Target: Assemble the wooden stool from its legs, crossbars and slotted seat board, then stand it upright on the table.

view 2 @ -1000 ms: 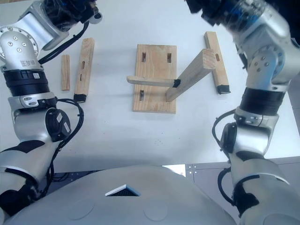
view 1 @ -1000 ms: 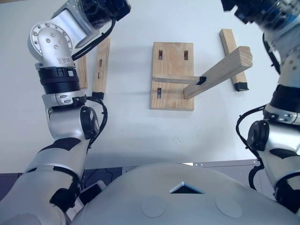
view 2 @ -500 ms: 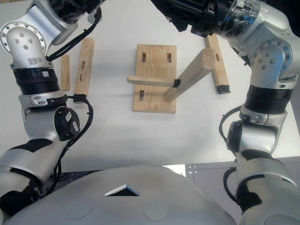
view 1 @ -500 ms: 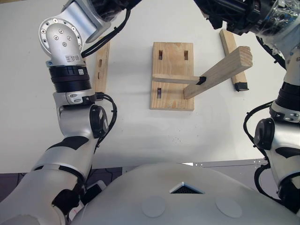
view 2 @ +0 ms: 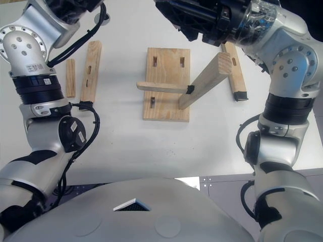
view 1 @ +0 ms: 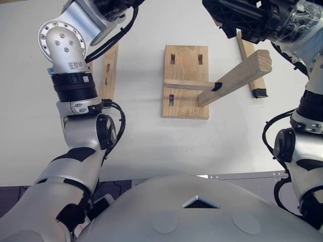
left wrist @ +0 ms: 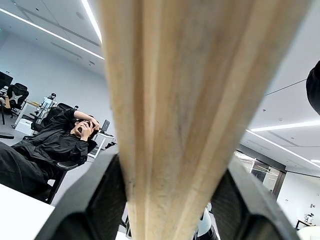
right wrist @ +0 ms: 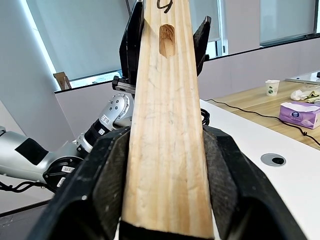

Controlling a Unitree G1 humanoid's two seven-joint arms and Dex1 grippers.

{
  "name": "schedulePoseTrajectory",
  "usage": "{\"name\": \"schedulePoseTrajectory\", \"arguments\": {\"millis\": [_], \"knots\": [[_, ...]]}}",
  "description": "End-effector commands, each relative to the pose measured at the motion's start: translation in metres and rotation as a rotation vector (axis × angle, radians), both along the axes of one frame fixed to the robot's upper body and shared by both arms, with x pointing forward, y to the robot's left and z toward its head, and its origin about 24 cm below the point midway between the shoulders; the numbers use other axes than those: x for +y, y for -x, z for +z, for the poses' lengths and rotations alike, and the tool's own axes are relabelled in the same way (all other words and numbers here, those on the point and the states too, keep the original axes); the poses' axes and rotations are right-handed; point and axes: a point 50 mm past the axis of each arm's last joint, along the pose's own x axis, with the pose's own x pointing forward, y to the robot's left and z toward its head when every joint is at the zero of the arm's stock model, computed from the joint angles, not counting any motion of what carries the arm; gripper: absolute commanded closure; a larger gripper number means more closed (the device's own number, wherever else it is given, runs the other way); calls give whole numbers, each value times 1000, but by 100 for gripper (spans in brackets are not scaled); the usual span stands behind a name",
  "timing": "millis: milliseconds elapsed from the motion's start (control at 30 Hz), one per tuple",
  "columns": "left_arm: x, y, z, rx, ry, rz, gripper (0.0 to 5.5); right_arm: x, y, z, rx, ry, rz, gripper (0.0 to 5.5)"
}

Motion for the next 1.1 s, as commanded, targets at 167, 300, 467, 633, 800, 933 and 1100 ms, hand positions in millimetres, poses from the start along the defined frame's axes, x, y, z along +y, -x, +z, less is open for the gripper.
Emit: {"name": "schedulePoseTrajectory", "arguments": {"millis": [167,300,467,633,800,933,1100], "knots": [[10,-10,-21,-48,-119,119,342,-4,-6,2,0,49,-59,255],[22,-19,-39,-35,-169,183,342,-16,-7,-3,-14,91,-101,191],[49,-23,-71,-8,-273,236,343,-45,-12,-4,2,67,-215,187],[66,-9,-108,64,-332,185,343,-73,-19,-7,20,44,-353,187],[69,12,-132,95,-385,114,343,-87,-24,-10,31,46,-418,187],[70,21,-142,89,-436,87,344,-90,-25,-15,41,52,-433,187],[70,27,-145,63,-473,55,348,-91,-26,-18,45,64,-438,187]]}}
